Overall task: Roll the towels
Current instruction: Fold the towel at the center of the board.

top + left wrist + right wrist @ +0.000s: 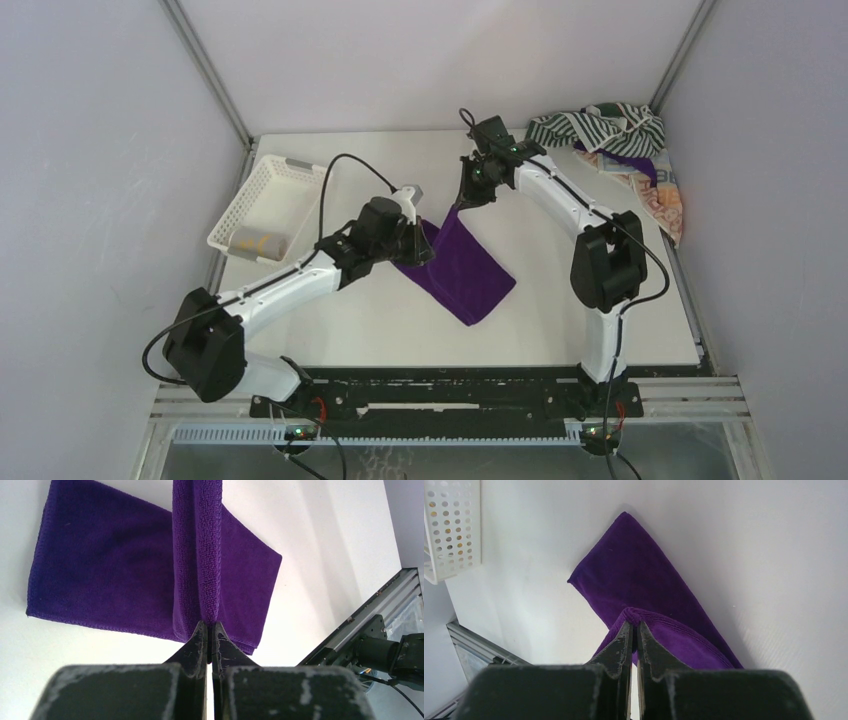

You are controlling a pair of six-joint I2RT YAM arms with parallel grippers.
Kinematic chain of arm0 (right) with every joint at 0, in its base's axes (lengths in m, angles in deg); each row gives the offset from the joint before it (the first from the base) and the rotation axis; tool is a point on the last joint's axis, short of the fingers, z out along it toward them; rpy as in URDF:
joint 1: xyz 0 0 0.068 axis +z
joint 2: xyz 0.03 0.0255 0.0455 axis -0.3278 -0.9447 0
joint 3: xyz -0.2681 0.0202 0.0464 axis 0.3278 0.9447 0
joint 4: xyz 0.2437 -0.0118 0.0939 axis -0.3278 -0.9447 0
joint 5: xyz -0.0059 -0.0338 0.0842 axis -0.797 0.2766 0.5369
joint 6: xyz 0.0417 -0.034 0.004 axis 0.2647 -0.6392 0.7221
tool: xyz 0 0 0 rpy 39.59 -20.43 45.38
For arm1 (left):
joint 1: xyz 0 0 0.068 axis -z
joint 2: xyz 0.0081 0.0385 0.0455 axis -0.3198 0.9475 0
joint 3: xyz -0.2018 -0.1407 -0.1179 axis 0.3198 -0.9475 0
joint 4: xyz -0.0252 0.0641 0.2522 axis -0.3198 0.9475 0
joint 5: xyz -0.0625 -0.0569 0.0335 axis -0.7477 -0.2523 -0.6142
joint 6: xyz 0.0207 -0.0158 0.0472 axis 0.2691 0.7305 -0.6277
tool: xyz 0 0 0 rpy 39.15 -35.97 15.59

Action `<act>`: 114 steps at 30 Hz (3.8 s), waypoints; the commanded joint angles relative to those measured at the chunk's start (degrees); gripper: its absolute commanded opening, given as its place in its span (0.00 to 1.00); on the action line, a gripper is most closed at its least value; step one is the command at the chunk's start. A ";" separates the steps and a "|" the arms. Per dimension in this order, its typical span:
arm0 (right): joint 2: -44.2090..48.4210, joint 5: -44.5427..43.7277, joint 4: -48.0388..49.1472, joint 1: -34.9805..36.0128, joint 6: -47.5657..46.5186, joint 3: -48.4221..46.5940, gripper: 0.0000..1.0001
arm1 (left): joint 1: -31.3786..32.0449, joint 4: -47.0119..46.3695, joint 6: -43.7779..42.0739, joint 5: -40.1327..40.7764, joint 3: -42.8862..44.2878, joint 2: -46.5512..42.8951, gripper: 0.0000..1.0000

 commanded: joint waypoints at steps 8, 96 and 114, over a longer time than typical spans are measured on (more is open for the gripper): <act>-0.22 -2.65 6.67 -0.64 -2.27 -2.55 0.00 | 0.22 3.06 2.79 -2.70 -3.03 -5.21 0.00; -1.81 3.17 24.04 2.95 -4.06 4.77 0.00 | -0.67 9.03 11.97 12.88 -4.46 -5.52 0.00; -10.27 4.34 24.74 4.44 -3.47 -0.12 0.00 | -2.30 9.28 14.38 17.09 -7.54 0.90 0.00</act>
